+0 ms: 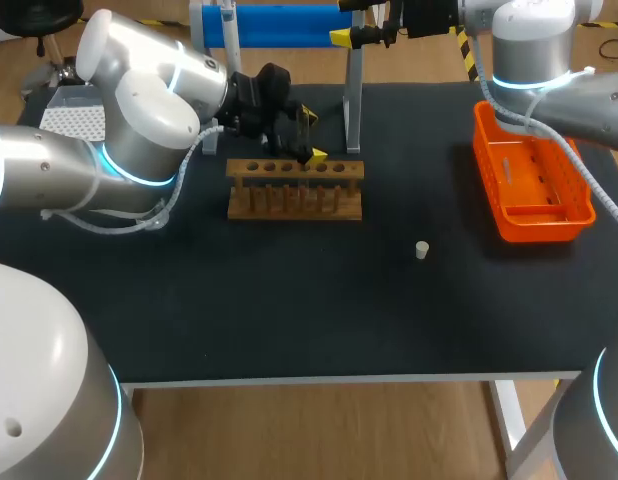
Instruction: Invert the test tube, pick up the pipette, mount the tip to pipette, aspirate from beaker and dispense into the tube, eject the tip, return the pipette, and cap with the stopper.
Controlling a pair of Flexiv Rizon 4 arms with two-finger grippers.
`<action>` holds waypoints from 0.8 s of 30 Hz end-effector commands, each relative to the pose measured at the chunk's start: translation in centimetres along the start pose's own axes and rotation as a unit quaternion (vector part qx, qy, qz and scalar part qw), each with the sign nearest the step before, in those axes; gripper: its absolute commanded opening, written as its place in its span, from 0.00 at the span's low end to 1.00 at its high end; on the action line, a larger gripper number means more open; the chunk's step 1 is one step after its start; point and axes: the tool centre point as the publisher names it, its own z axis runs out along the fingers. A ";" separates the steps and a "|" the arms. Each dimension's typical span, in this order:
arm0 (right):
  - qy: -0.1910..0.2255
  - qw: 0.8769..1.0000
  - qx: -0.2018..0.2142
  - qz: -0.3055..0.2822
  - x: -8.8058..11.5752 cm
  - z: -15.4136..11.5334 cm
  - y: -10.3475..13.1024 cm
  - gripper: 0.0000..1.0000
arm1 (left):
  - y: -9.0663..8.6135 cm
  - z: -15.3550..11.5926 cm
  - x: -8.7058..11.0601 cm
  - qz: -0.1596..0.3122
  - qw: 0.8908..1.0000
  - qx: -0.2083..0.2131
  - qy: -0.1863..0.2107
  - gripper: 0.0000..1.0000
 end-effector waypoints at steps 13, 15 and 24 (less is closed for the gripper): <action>0.000 1.000 0.011 -0.008 3.3 -4.9 -1.0 1.00 | 0.0 0.0 -0.1 0.000 1.000 -0.001 0.002 1.00; -0.003 1.000 0.010 -0.012 4.0 -6.2 -1.0 1.00 | 0.0 0.0 -0.1 0.000 1.000 -0.001 0.002 1.00; -0.025 0.999 0.031 0.002 7.9 -12.4 -3.2 1.00 | 0.0 0.0 -0.1 0.000 1.000 -0.001 0.002 1.00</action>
